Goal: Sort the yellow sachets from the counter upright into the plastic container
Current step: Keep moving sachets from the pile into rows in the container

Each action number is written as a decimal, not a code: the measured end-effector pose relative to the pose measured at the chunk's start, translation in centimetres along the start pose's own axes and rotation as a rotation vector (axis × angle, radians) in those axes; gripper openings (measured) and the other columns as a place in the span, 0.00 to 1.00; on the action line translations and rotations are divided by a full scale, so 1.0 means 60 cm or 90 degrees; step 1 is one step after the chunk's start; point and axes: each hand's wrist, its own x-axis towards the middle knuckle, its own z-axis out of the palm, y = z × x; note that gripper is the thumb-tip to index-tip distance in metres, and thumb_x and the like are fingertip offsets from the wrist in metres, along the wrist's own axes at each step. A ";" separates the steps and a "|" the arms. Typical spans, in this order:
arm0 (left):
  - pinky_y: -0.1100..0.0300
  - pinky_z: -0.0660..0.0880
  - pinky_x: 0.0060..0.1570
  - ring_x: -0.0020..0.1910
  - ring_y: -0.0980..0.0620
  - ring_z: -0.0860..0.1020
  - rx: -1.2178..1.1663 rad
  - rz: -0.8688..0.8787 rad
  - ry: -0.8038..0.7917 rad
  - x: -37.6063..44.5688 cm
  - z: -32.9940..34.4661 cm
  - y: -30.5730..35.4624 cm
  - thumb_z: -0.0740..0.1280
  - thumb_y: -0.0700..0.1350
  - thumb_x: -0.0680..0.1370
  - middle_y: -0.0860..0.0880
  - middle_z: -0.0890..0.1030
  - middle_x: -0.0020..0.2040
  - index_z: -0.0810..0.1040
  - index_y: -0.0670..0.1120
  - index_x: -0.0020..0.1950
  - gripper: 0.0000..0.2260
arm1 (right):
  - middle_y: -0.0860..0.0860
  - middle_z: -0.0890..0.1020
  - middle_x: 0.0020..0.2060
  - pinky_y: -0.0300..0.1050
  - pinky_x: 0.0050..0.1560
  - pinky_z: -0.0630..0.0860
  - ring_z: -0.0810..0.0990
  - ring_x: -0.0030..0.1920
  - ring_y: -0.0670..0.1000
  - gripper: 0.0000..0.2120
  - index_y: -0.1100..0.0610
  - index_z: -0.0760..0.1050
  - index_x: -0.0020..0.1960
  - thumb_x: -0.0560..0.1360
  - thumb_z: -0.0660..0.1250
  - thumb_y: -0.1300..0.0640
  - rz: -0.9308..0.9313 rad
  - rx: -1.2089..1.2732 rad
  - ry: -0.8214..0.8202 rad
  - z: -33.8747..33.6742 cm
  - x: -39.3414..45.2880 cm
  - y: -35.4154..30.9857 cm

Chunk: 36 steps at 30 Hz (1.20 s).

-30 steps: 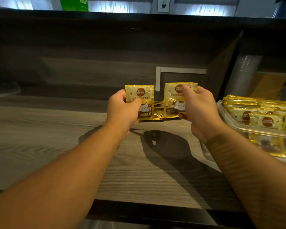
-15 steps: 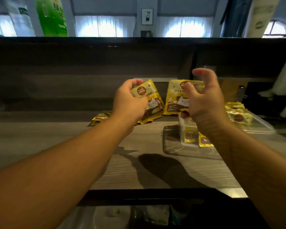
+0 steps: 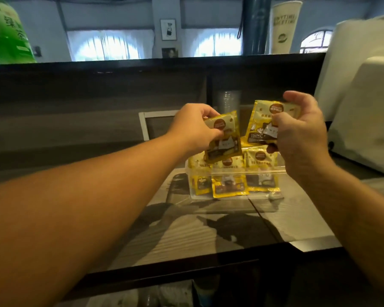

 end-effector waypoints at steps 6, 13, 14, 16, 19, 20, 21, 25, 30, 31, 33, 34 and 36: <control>0.57 0.79 0.47 0.50 0.52 0.78 0.261 0.114 -0.109 0.025 0.062 0.013 0.76 0.46 0.73 0.53 0.78 0.50 0.80 0.51 0.57 0.14 | 0.47 0.77 0.51 0.46 0.35 0.82 0.84 0.46 0.52 0.16 0.48 0.68 0.66 0.80 0.62 0.60 0.001 -0.040 0.026 -0.030 0.016 0.017; 0.53 0.77 0.40 0.44 0.50 0.77 0.581 0.224 -0.113 0.030 0.096 0.005 0.75 0.56 0.72 0.52 0.78 0.45 0.77 0.53 0.51 0.13 | 0.43 0.74 0.52 0.42 0.46 0.81 0.79 0.52 0.47 0.17 0.47 0.68 0.64 0.79 0.65 0.61 -0.049 -0.162 -0.025 -0.043 0.028 0.037; 0.53 0.78 0.41 0.44 0.50 0.77 0.585 0.223 -0.119 0.030 0.097 0.004 0.75 0.57 0.72 0.52 0.78 0.45 0.77 0.53 0.51 0.14 | 0.44 0.74 0.53 0.39 0.45 0.80 0.77 0.54 0.47 0.17 0.48 0.69 0.64 0.79 0.66 0.61 -0.056 -0.178 -0.036 -0.045 0.030 0.037; 0.52 0.79 0.42 0.44 0.50 0.77 0.584 0.205 -0.136 0.031 0.095 0.003 0.74 0.58 0.72 0.52 0.78 0.44 0.77 0.53 0.51 0.14 | 0.45 0.73 0.55 0.34 0.39 0.77 0.75 0.55 0.46 0.16 0.47 0.71 0.61 0.77 0.68 0.60 -0.059 -0.222 -0.067 -0.047 0.037 0.038; 0.55 0.78 0.40 0.42 0.51 0.77 0.569 0.178 -0.150 0.034 0.091 -0.001 0.74 0.56 0.73 0.52 0.78 0.42 0.78 0.52 0.50 0.12 | 0.46 0.74 0.54 0.32 0.33 0.72 0.75 0.53 0.47 0.16 0.45 0.72 0.56 0.74 0.72 0.60 -0.025 -0.315 -0.133 -0.044 0.048 0.043; 0.55 0.77 0.39 0.42 0.51 0.77 0.567 0.173 -0.152 0.034 0.090 -0.002 0.74 0.56 0.73 0.52 0.78 0.42 0.78 0.51 0.51 0.12 | 0.46 0.74 0.53 0.33 0.33 0.71 0.75 0.52 0.48 0.17 0.45 0.72 0.55 0.73 0.72 0.61 -0.013 -0.345 -0.151 -0.042 0.050 0.046; 0.55 0.77 0.39 0.42 0.51 0.77 0.567 0.170 -0.153 0.034 0.088 -0.002 0.74 0.57 0.73 0.52 0.78 0.42 0.78 0.51 0.50 0.13 | 0.47 0.73 0.53 0.33 0.33 0.71 0.75 0.52 0.48 0.18 0.45 0.72 0.55 0.73 0.73 0.62 -0.009 -0.377 -0.167 -0.041 0.052 0.049; 0.51 0.80 0.42 0.43 0.50 0.78 0.570 0.162 -0.162 0.036 0.084 -0.003 0.75 0.58 0.72 0.52 0.78 0.42 0.76 0.51 0.48 0.15 | 0.46 0.74 0.50 0.35 0.33 0.69 0.74 0.47 0.47 0.16 0.47 0.73 0.53 0.71 0.75 0.60 -0.065 -0.535 -0.228 -0.038 0.060 0.058; 0.51 0.80 0.47 0.49 0.49 0.77 0.560 0.168 -0.194 0.041 0.083 -0.005 0.75 0.59 0.71 0.50 0.79 0.48 0.78 0.50 0.52 0.18 | 0.48 0.73 0.52 0.41 0.43 0.70 0.72 0.49 0.48 0.14 0.46 0.71 0.48 0.70 0.76 0.54 -0.098 -0.796 -0.423 -0.031 0.076 0.052; 0.50 0.79 0.50 0.53 0.48 0.76 0.566 0.176 -0.195 0.043 0.083 -0.006 0.76 0.60 0.70 0.50 0.77 0.52 0.78 0.50 0.55 0.20 | 0.50 0.72 0.54 0.43 0.47 0.71 0.71 0.52 0.50 0.14 0.46 0.72 0.50 0.71 0.75 0.53 -0.089 -0.833 -0.453 -0.030 0.082 0.051; 0.46 0.74 0.59 0.63 0.45 0.70 0.590 0.171 -0.200 0.049 0.080 -0.008 0.76 0.63 0.68 0.47 0.73 0.63 0.72 0.53 0.66 0.31 | 0.53 0.70 0.60 0.48 0.54 0.75 0.71 0.56 0.53 0.24 0.45 0.70 0.61 0.69 0.76 0.52 -0.060 -0.868 -0.496 -0.025 0.095 0.051; 0.41 0.69 0.63 0.68 0.42 0.66 0.588 0.145 -0.222 0.051 0.076 -0.008 0.76 0.65 0.65 0.46 0.69 0.69 0.66 0.55 0.72 0.39 | 0.54 0.69 0.63 0.52 0.58 0.75 0.71 0.59 0.55 0.32 0.45 0.66 0.67 0.68 0.77 0.51 -0.053 -0.878 -0.521 -0.023 0.103 0.053; 0.34 0.59 0.69 0.76 0.39 0.56 0.563 0.066 -0.301 0.057 0.069 -0.009 0.77 0.67 0.61 0.46 0.60 0.77 0.51 0.58 0.79 0.54 | 0.56 0.64 0.72 0.59 0.66 0.70 0.66 0.69 0.60 0.47 0.45 0.53 0.76 0.67 0.78 0.50 -0.052 -0.919 -0.592 -0.013 0.118 0.059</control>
